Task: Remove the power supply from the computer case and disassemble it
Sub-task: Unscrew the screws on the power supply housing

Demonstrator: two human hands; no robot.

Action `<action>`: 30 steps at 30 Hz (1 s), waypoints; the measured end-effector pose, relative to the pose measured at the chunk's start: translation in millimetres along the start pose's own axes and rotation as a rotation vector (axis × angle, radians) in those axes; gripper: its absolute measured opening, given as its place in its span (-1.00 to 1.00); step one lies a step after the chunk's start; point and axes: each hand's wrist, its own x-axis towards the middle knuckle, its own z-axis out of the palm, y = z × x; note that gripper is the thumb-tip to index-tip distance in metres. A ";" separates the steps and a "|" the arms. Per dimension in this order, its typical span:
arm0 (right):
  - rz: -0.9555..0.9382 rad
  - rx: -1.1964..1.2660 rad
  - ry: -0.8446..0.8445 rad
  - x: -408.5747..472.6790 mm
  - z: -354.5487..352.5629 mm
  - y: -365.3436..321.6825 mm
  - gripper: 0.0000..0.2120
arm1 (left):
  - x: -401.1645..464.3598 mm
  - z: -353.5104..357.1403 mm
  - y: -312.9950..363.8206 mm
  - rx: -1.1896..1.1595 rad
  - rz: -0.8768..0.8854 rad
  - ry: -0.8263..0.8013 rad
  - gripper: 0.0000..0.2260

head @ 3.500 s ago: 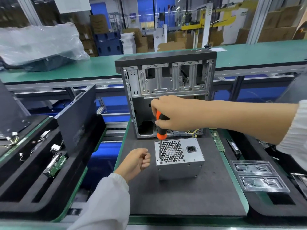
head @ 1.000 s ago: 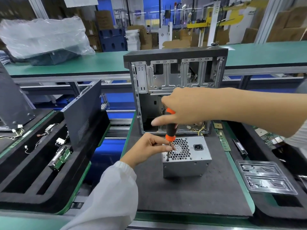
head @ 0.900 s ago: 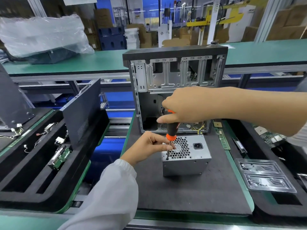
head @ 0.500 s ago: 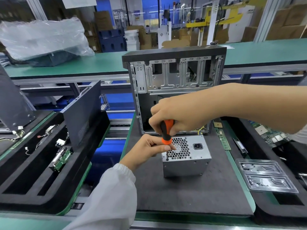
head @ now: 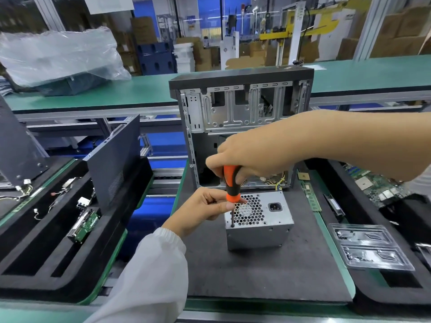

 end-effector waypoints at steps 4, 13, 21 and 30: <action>-0.085 -0.189 0.004 4.9 -4.8 -0.1 -0.64 | 2.0 -0.9 -2.4 0.015 0.003 0.042 -0.81; 0.270 -0.319 0.296 -2.2 8.6 -18.7 -0.44 | 3.8 1.6 -4.2 0.038 -0.005 0.072 -0.90; -0.040 -0.016 0.065 0.8 3.2 -7.8 -0.85 | 1.7 -8.9 3.0 0.011 -0.036 -0.060 -0.83; 0.276 -0.189 0.156 -3.0 2.0 -17.0 -0.46 | 5.7 -2.5 11.6 0.155 -0.028 -0.014 -0.89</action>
